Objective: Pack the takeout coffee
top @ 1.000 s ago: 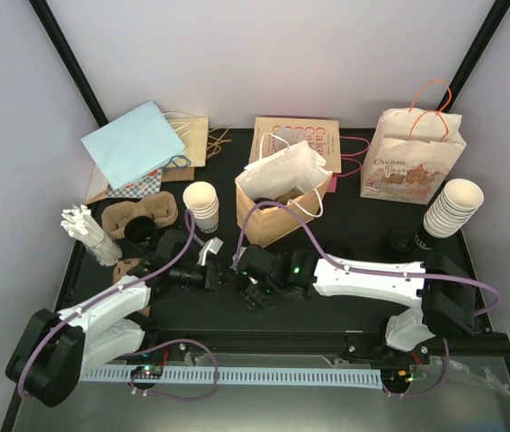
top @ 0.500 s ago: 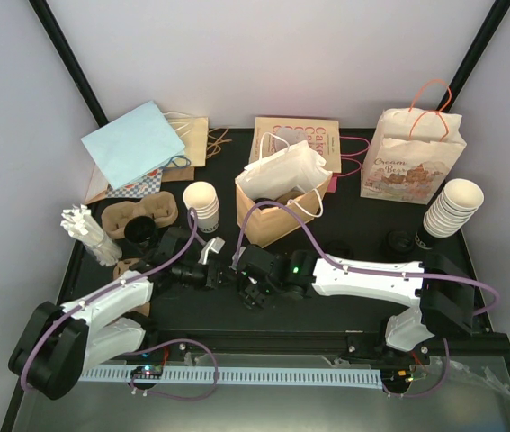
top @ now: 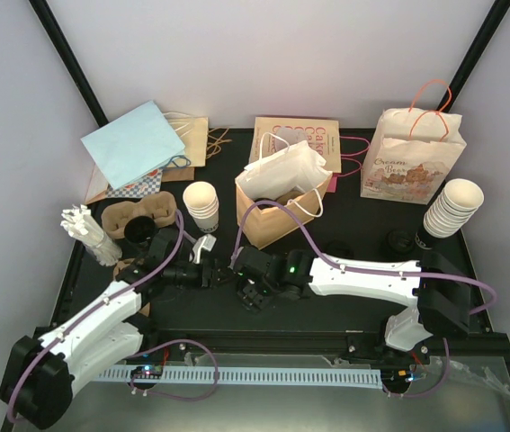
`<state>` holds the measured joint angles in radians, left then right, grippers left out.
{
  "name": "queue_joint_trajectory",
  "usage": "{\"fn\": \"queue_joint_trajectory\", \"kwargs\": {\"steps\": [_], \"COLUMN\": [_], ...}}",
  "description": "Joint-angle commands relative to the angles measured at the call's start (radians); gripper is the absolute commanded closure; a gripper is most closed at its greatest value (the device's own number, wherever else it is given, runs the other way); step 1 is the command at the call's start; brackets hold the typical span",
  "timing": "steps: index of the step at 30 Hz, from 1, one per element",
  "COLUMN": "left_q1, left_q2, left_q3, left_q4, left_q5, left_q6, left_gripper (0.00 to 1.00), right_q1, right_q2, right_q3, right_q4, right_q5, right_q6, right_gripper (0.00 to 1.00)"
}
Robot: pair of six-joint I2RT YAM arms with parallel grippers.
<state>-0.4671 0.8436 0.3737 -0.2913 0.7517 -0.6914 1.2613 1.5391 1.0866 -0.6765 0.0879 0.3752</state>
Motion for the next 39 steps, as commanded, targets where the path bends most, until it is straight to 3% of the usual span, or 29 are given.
{"fn": "queue_joint_trajectory", "kwargs": {"steps": [1,14,19,29,33,39], "left_q1": [-0.006,-0.007,-0.007,-0.006,-0.005,-0.004], "left_q2": [0.042,0.079,-0.014,-0.146,-0.157,-0.158], "left_q3": [0.033,-0.014,-0.004,0.257,0.376,0.422], "left_q4": [-0.003,0.029,0.009,-0.302,-0.401,-0.421], "left_q5": [-0.003,0.048,0.042,-0.119,-0.219,-0.249], "left_q6": [-0.013,-0.005,0.011,0.103,0.154,0.170], "left_gripper": [0.39,0.43,0.41,0.35,0.33,0.32], "right_q1": [0.021,0.021,0.021,0.017,-0.029,-0.084], "right_q2": [0.063,0.079,0.066,-0.005,0.038,-0.009], "right_q3": [-0.081,-0.086,-0.062,0.136,0.215,0.210], "right_q4": [-0.160,-0.148,-0.171,-0.362,-0.508,-0.503], "right_q5": [-0.110,-0.094,-0.036,0.048,-0.018,-0.133], "right_q6": [0.016,0.023,0.058,0.144,0.200,0.191], "right_gripper": [0.27,0.27,0.27,0.26,0.27,0.27]}}
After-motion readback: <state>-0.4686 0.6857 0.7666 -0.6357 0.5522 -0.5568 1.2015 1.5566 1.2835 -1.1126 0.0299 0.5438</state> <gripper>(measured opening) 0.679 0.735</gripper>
